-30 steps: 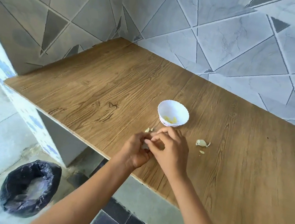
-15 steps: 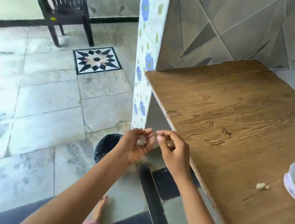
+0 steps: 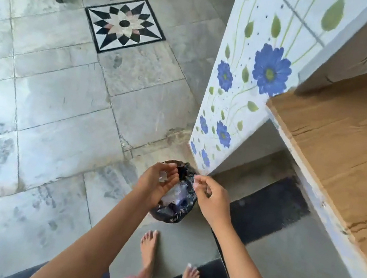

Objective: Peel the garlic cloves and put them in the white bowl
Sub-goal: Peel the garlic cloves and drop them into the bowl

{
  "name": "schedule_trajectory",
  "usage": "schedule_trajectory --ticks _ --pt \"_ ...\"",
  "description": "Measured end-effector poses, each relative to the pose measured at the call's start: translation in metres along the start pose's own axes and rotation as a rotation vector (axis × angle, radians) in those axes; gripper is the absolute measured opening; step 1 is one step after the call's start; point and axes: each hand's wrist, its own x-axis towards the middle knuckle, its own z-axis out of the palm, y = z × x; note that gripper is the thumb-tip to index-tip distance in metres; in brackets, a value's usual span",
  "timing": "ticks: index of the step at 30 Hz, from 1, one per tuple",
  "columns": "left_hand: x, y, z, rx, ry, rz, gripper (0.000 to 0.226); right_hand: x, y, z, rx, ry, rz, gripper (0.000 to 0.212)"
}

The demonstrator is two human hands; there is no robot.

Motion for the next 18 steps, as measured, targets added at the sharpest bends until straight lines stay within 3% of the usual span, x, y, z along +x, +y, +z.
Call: schedule_trajectory --ticks 11,15,18 --pt "0.347 -0.106 -0.089 0.337 0.202 -0.135 0.031 0.154 0.239 0.179 -0.077 -0.111 0.344 0.019" --pt "0.411 -0.147 -0.11 0.538 0.127 -0.172 0.025 0.169 0.297 0.219 -0.071 -0.145 0.368 0.02" --pt "0.432 -0.162 -0.125 0.576 0.086 -0.221 0.045 0.175 0.315 0.236 -0.045 -0.135 0.403 0.021"
